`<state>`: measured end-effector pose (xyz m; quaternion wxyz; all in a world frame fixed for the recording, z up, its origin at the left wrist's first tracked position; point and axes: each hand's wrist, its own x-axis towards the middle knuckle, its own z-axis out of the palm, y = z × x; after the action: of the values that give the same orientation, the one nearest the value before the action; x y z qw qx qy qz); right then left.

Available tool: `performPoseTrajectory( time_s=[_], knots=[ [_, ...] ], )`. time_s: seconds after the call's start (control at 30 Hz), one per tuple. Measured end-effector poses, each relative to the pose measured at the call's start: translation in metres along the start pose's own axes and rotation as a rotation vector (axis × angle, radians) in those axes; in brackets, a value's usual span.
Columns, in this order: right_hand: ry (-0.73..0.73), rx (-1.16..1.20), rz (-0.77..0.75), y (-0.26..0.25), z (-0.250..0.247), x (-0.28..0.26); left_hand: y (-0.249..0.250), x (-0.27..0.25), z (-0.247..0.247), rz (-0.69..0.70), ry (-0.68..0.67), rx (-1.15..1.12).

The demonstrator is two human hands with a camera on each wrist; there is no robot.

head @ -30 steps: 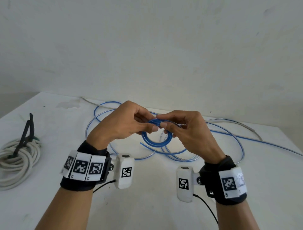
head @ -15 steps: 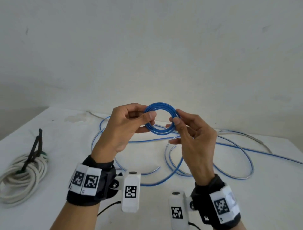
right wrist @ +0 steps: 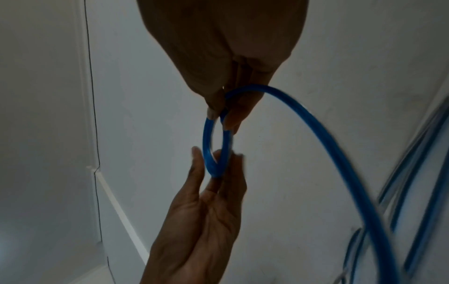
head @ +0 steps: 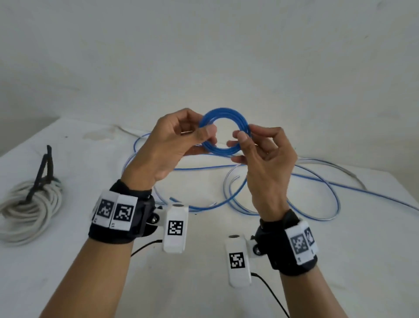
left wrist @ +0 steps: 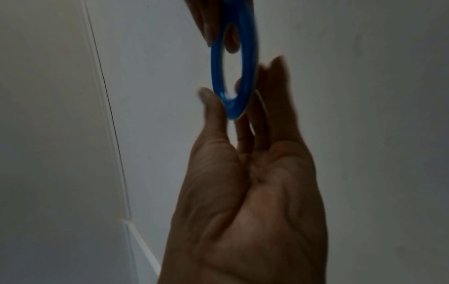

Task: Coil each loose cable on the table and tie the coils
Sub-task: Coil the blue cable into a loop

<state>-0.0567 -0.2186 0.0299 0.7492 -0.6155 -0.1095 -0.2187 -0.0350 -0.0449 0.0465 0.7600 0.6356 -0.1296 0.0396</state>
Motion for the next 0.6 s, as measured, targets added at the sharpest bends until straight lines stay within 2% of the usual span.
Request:
performPoseTrajectory(
  time_s=[0.1, 0.3, 0.5, 0.6],
  knots=[
    [-0.117, -0.101, 0.025, 0.000, -0.008, 0.005, 0.002, 0.001, -0.001, -0.080, -0.075, 0.082],
    [-0.266, -0.201, 0.004, -0.003, -0.011, 0.006, -0.009, -0.001, 0.010, -0.145, -0.173, 0.190],
    [-0.309, -0.323, -0.058, -0.002, -0.008, 0.004, -0.009, 0.001, 0.014, -0.185, -0.141, 0.373],
    [-0.311, -0.318, -0.060, 0.000, -0.007, 0.002, -0.008, 0.001, 0.012, -0.209, -0.158, 0.383]
  ],
)
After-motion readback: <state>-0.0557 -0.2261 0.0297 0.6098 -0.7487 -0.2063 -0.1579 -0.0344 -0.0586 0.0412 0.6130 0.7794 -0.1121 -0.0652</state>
